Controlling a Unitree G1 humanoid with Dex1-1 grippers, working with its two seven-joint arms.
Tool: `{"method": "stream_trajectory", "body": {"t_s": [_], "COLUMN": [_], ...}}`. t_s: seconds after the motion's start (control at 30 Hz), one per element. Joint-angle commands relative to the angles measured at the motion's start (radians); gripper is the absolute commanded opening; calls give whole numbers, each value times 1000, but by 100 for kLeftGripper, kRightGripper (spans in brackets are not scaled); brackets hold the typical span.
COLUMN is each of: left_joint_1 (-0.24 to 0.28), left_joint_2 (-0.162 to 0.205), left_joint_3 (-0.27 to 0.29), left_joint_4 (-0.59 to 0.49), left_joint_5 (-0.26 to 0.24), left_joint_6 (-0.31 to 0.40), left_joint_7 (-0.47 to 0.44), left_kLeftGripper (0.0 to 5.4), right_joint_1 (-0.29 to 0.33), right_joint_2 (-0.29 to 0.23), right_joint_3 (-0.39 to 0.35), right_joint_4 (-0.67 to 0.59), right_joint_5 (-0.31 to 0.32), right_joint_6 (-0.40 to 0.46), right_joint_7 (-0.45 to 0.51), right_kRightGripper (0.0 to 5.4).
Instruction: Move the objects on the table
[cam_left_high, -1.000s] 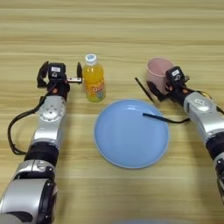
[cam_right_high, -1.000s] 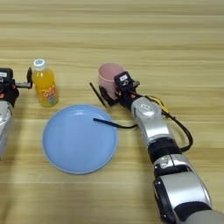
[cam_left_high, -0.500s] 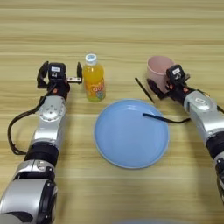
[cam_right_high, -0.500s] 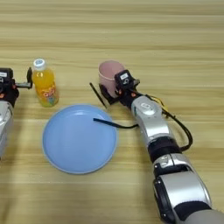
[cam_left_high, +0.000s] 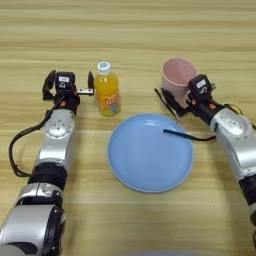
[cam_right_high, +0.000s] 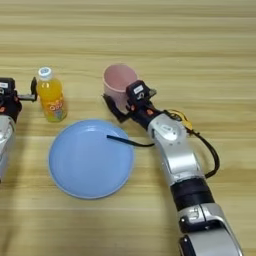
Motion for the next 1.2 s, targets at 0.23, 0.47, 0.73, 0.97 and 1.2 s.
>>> {"method": "stream_trajectory", "body": {"t_s": [0.23, 0.47, 0.73, 0.97, 1.2], "left_joint_1": [7, 8, 8, 9, 9], "left_joint_2": [-5, -5, -6, -6, -6], "left_joint_3": [-4, -5, -5, -5, -5], "left_joint_4": [-16, -20, -19, -21, -22], "left_joint_5": [8, 9, 9, 9, 9], "left_joint_6": [16, 19, 19, 19, 20], "left_joint_7": [5, 5, 5, 6, 6], "left_kLeftGripper": [540, 540, 540, 540, 540], "right_joint_1": [150, 192, 225, 243, 258], "right_joint_2": [-24, -25, -34, -47, -56], "right_joint_3": [89, 140, 194, 212, 228], "right_joint_4": [-214, -230, -242, -278, -287], "right_joint_5": [6, -1, -10, -4, -3], "right_joint_6": [115, 137, 137, 153, 170], "right_joint_7": [68, 95, 119, 127, 138], "right_kRightGripper": [433, 431, 431, 431, 428]}}
